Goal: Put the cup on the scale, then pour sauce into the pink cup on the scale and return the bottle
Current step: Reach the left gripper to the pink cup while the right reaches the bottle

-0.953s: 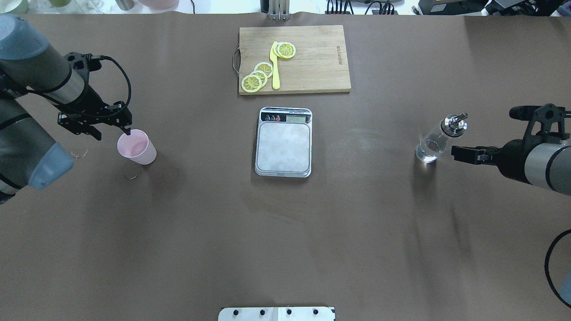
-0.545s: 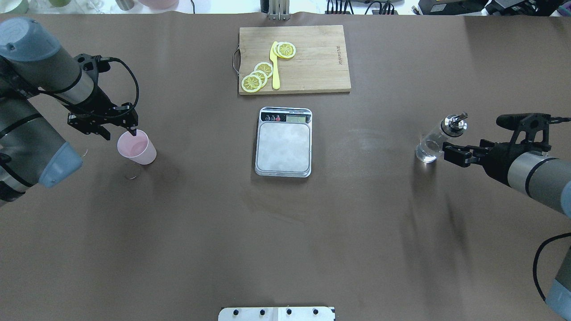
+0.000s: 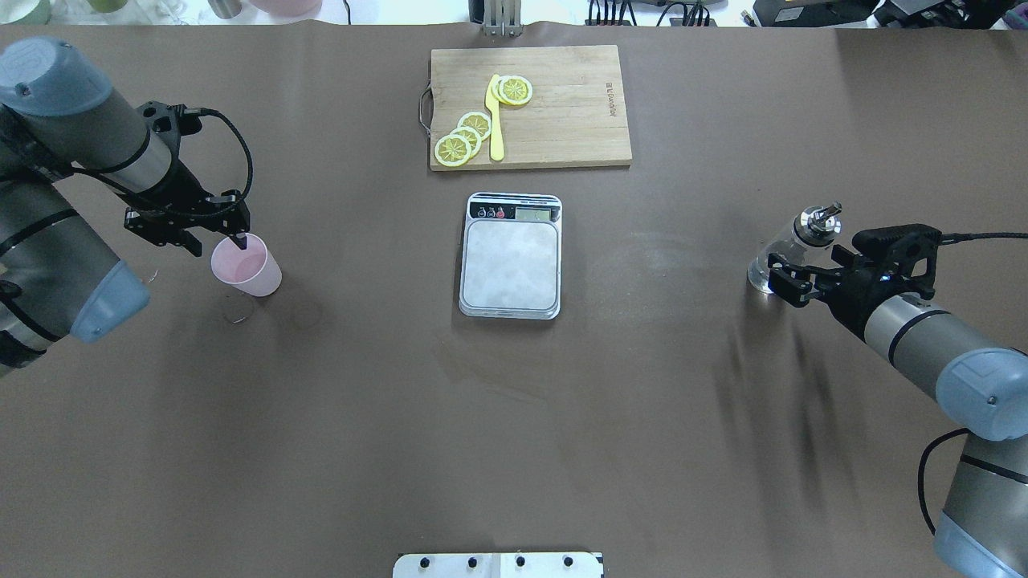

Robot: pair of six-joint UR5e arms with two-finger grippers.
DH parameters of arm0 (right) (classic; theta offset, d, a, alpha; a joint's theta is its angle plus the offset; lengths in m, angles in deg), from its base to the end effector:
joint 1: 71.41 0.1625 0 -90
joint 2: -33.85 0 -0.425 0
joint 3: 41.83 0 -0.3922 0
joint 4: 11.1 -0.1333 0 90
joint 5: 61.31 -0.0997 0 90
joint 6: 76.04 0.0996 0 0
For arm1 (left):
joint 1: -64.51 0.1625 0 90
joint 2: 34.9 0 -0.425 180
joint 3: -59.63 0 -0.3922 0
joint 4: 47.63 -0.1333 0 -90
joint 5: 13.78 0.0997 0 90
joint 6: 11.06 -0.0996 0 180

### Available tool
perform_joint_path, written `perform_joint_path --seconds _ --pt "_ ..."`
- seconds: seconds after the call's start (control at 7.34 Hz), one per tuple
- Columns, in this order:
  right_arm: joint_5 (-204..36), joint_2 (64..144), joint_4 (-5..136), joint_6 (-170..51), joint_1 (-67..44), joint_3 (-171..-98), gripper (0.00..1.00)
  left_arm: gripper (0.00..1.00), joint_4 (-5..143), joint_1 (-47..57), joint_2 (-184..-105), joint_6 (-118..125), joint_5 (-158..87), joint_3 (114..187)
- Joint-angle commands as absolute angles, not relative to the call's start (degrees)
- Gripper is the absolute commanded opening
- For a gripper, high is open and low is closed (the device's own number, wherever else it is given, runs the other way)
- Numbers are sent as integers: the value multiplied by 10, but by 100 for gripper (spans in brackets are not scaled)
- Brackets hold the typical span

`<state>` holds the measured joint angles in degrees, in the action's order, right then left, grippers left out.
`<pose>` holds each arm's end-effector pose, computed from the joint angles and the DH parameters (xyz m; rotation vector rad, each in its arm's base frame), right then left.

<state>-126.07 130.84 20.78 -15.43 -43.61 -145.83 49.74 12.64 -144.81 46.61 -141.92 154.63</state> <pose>-0.3260 -0.3706 0.4839 0.8783 -0.7932 0.2258 0.3304 -0.5372 0.4099 -0.1170 0.8359 -0.1331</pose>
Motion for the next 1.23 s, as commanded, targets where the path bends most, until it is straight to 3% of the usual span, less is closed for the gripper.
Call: perform_joint_path --seconds 0.0,0.54,0.68,0.82,0.95,1.09 --pt "-1235 1292 180 -167 -448 -1424 100 67 498 130 -1446 467 -1419 1547" --pt "-1220 1286 153 -186 -448 -1391 99 65 497 137 -1431 462 -1423 1554" --pt "-1215 1284 153 -187 -448 -1384 96 57 497 143 -1430 464 -1422 1553" --pt "-1207 1283 153 -188 -448 -1383 93 31 497 147 -1431 465 -1421 1554" --pt "-1202 1281 153 -192 -449 -1382 81 13 497 148 -1431 465 -1419 1554" --pt "-1198 1272 154 -193 -449 -1382 71 2 497 148 -1431 466 -1418 1554"
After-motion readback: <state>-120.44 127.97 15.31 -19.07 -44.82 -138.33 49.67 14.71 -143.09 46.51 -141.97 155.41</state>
